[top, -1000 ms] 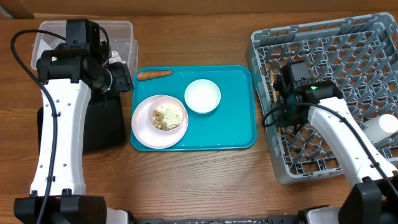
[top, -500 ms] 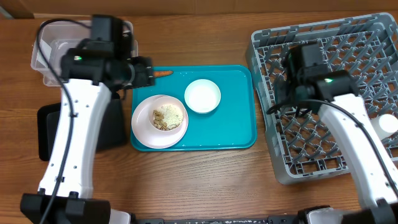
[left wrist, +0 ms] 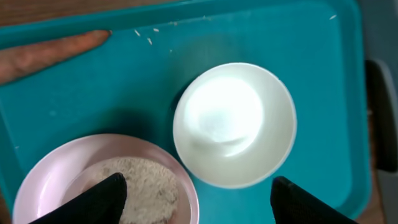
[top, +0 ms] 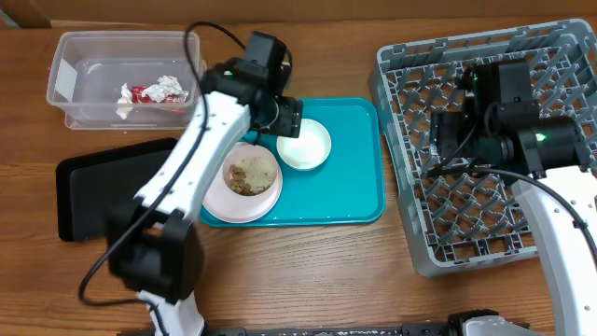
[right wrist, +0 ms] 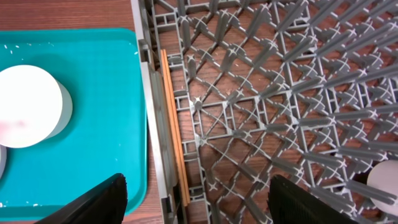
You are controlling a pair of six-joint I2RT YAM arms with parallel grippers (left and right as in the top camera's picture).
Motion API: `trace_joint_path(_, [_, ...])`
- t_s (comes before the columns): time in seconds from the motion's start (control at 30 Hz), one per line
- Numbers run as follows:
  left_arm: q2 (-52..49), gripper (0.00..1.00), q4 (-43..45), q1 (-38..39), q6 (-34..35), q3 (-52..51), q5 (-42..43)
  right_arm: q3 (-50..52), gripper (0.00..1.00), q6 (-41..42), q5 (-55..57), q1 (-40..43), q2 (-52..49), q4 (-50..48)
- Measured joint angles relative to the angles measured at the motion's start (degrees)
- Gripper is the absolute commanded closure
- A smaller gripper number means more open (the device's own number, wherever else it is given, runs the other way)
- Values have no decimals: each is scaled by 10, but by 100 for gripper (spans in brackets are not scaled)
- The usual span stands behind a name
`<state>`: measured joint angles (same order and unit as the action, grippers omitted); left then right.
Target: Sort waste into correct bins and load items into the dishwasher
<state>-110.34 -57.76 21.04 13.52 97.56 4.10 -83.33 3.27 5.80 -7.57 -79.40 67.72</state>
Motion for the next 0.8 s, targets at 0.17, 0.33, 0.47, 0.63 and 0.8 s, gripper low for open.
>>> trace_joint_path(0.17, [-64, 28, 14, 1, 0, 0, -3, 0, 24, 0, 0, 0, 0, 3])
trace_joint_path(0.33, [-87, 27, 16, 1, 0, 0, -3, 0, 20, 1, -7, 0, 0, 0])
trace_joint_path(0.47, [-88, 30, 22, 1, 1, 0, 4, 0, 20, 1, -14, 0, -1, -2])
trace_joint_path(0.63, [-93, 48, 34, 4, 7, 0, 34, 0, 20, 2, -16, 0, -8, 1])
trace_joint_path(0.8, [-123, 56, 41, 13, 16, 0, 49, 0, 19, 1, -16, 0, -9, 8])
